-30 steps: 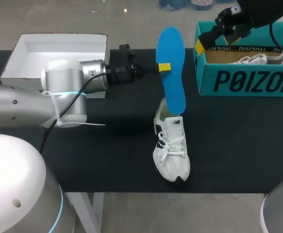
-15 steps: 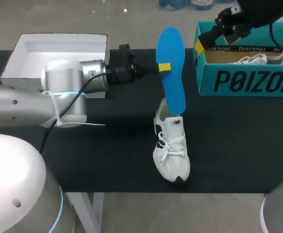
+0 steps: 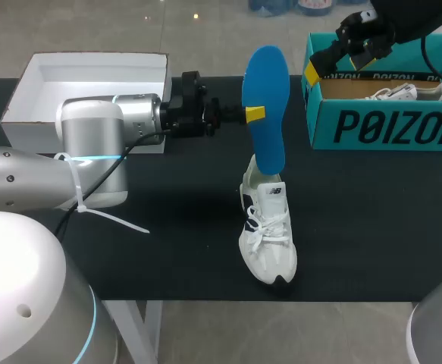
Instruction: Take the shoe out of the shoebox, open the shoe tongue, remove and reinsert the insole, then place the shoe into the shoebox
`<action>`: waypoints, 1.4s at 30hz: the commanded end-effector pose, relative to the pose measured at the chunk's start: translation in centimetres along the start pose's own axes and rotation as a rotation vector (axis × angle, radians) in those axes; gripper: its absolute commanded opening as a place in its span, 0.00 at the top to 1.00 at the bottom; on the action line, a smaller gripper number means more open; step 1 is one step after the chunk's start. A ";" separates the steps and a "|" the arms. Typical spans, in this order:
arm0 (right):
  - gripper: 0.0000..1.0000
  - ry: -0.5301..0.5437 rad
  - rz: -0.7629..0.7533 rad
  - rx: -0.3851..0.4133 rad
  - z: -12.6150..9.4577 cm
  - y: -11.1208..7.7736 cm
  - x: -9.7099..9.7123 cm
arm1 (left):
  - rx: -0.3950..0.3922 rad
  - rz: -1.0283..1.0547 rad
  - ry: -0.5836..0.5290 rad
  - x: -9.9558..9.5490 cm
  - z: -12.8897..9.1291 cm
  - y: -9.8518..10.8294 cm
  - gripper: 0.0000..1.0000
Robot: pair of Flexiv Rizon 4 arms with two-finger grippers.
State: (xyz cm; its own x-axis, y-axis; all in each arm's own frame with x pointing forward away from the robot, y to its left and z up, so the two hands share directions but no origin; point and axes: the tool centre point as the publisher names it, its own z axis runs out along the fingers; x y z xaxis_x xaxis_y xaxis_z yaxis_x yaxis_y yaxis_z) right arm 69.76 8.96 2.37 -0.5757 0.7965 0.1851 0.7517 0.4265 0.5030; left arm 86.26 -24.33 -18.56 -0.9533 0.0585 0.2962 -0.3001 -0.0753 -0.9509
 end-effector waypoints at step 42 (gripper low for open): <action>0.00 -0.001 0.002 0.007 0.0 0.4 0.1 | -0.072 0.405 -0.136 1.5 -1.2 -0.6 1.00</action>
State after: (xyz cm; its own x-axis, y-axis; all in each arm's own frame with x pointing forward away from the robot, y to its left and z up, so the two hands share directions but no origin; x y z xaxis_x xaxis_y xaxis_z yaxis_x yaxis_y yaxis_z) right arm 69.76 8.96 2.37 -0.5758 0.7964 0.1851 0.7518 0.4266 0.5028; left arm 85.70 -23.35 -17.65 -0.9930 -0.0572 0.1035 -0.1039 0.0030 -0.9946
